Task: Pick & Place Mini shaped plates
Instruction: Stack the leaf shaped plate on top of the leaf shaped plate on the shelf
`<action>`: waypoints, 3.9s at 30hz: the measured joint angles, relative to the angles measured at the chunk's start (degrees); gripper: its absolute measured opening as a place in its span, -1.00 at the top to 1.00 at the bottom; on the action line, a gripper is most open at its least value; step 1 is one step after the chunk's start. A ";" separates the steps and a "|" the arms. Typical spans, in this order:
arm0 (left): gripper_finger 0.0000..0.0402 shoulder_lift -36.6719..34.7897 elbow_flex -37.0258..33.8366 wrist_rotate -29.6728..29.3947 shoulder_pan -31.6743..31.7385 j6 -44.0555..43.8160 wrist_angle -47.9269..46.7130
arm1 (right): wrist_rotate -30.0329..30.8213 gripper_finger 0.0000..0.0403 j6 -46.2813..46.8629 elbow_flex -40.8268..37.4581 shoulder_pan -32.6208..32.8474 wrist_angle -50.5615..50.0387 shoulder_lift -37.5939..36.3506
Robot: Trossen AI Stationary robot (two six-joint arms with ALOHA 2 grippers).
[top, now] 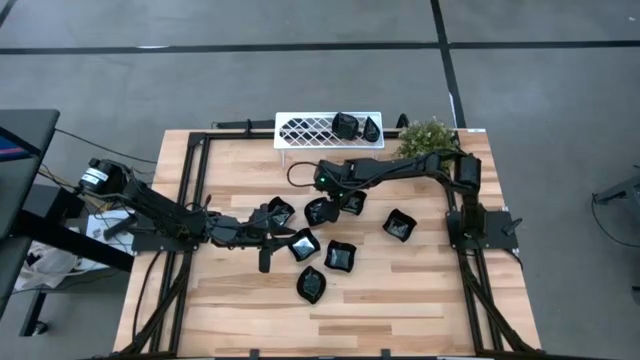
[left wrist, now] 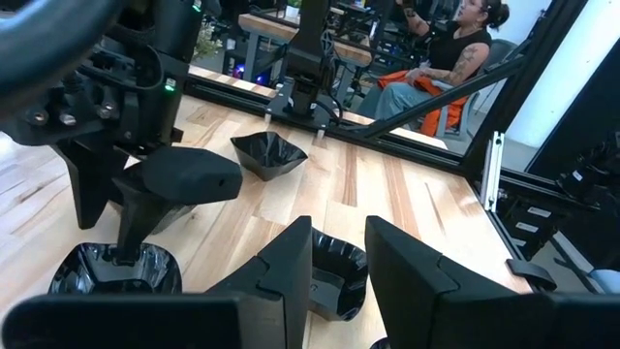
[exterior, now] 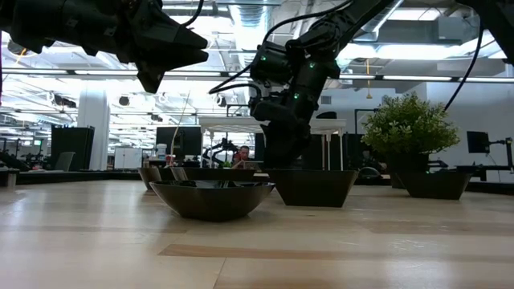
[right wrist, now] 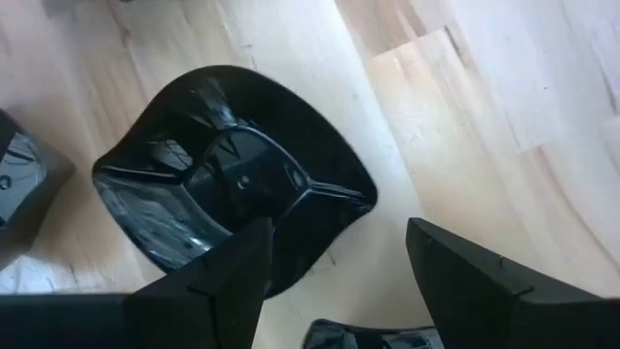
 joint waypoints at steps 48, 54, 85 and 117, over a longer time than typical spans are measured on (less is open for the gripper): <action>0.49 0.00 0.00 0.00 0.00 0.04 0.46 | -0.04 -0.16 -1.68 -0.02 0.12 0.41 0.02; 0.49 0.00 0.00 0.00 0.02 0.04 0.46 | -0.05 -0.16 -3.62 -0.02 1.12 0.41 0.02; 0.49 -0.07 0.00 -0.02 3.89 0.04 0.66 | -1.57 -0.16 -8.12 -2.85 1.26 2.74 0.02; 0.49 -0.11 0.00 -0.02 3.87 0.04 1.03 | -9.75 -0.16 1.59 0.33 -0.86 2.46 -0.20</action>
